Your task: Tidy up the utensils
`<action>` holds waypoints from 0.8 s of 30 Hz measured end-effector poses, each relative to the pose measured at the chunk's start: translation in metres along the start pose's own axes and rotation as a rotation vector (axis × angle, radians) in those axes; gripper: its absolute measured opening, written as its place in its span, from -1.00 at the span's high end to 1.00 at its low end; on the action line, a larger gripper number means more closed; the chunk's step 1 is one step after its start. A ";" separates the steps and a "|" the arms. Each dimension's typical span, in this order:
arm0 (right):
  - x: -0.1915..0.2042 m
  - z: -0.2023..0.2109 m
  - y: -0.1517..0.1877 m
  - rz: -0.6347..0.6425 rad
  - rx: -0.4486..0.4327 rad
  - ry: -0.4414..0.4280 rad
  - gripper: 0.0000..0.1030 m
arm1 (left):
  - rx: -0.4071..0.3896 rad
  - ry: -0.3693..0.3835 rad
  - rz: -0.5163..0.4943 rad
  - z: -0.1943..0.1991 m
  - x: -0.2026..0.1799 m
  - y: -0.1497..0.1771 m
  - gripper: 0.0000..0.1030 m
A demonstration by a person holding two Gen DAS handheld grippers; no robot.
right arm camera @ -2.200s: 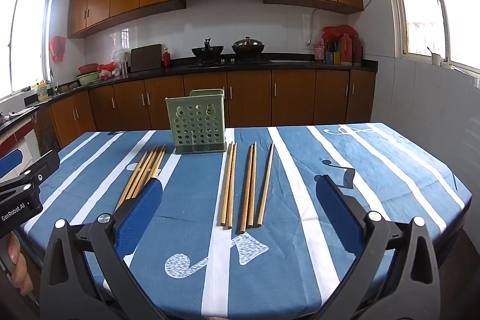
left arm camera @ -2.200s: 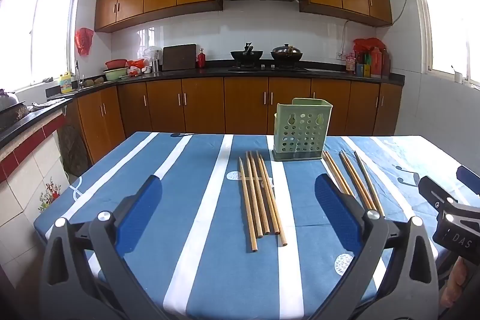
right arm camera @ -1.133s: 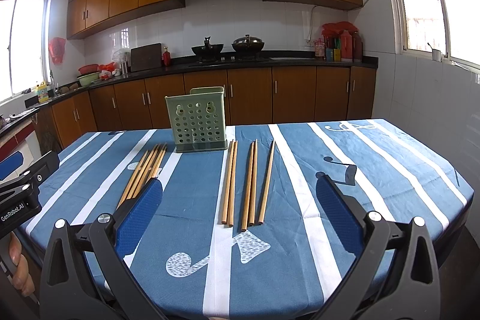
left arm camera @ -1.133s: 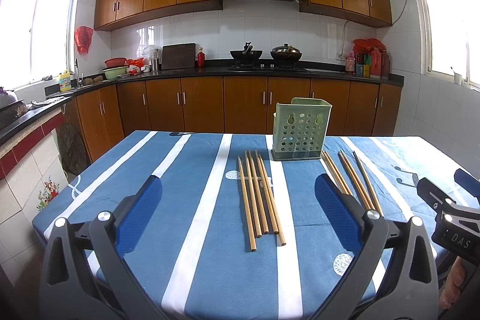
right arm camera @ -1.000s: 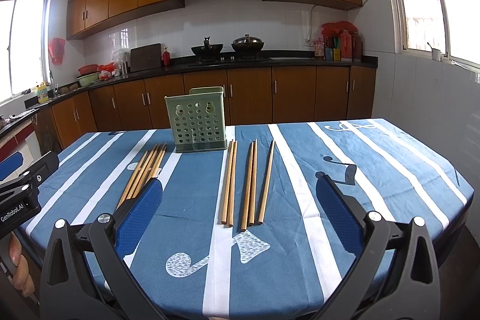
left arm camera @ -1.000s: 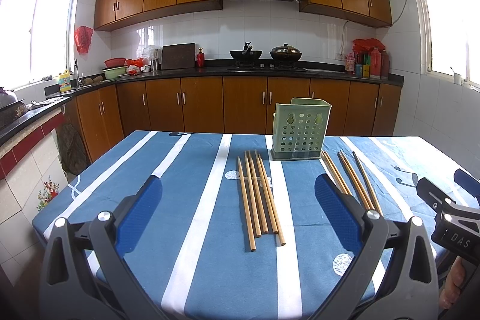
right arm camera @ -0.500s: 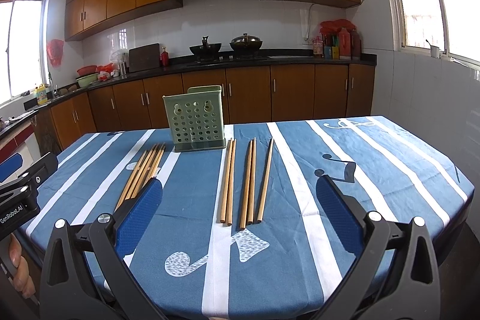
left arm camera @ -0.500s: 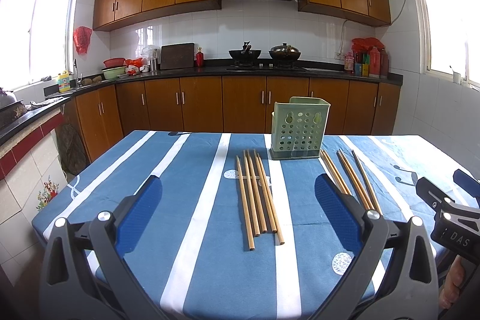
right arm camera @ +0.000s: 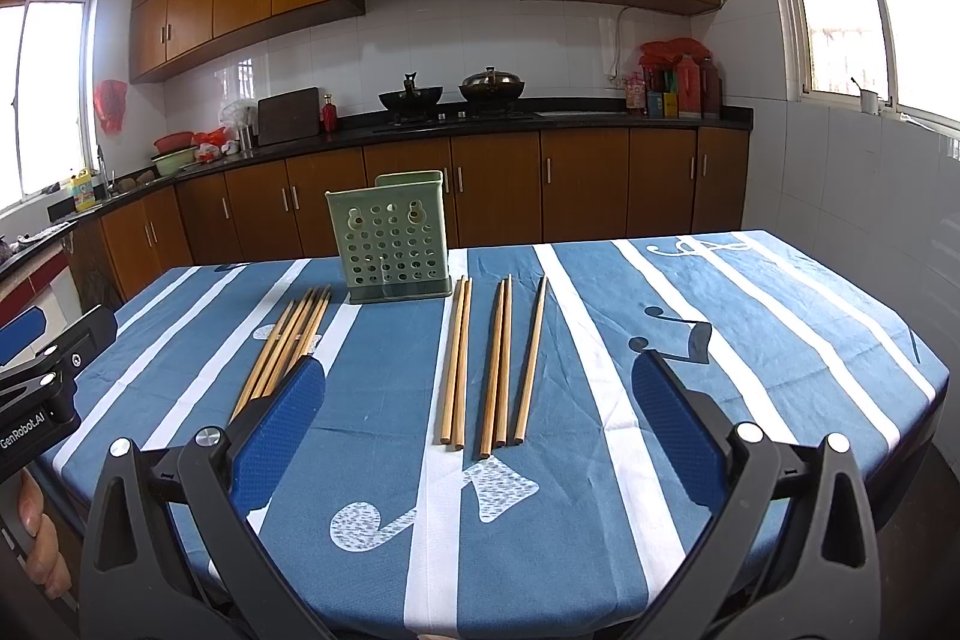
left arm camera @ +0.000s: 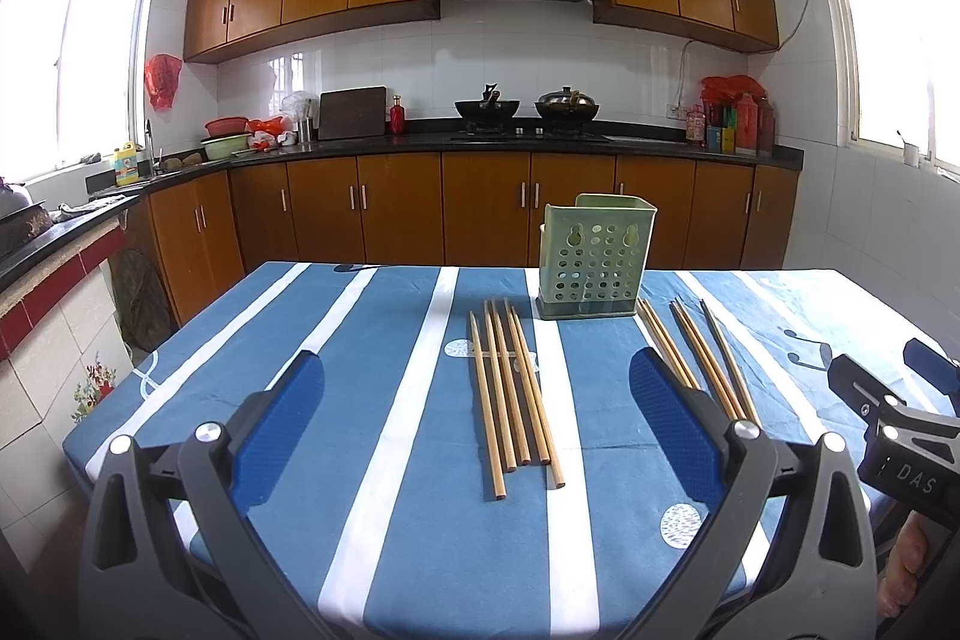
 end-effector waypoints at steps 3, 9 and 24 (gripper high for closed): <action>0.000 0.000 0.001 -0.001 0.001 0.000 -0.97 | 0.000 0.000 0.001 0.000 0.000 0.000 -0.93; 0.000 0.000 0.001 0.000 0.002 0.000 -0.97 | 0.001 0.002 -0.001 -0.001 -0.003 0.001 -0.93; -0.001 0.000 0.000 -0.001 0.003 0.000 -0.97 | 0.005 0.003 0.002 -0.001 -0.005 0.000 -0.93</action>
Point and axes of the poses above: each gripper's, at about its wrist camera, not at the fingertips, and z roughly against the way its jaws point, x to its left, y to its underside, the point moved 5 cm from there along -z, roughly the way its jaws point, and after that the axes turned 1 degree about -y, right-handed, at the moved point
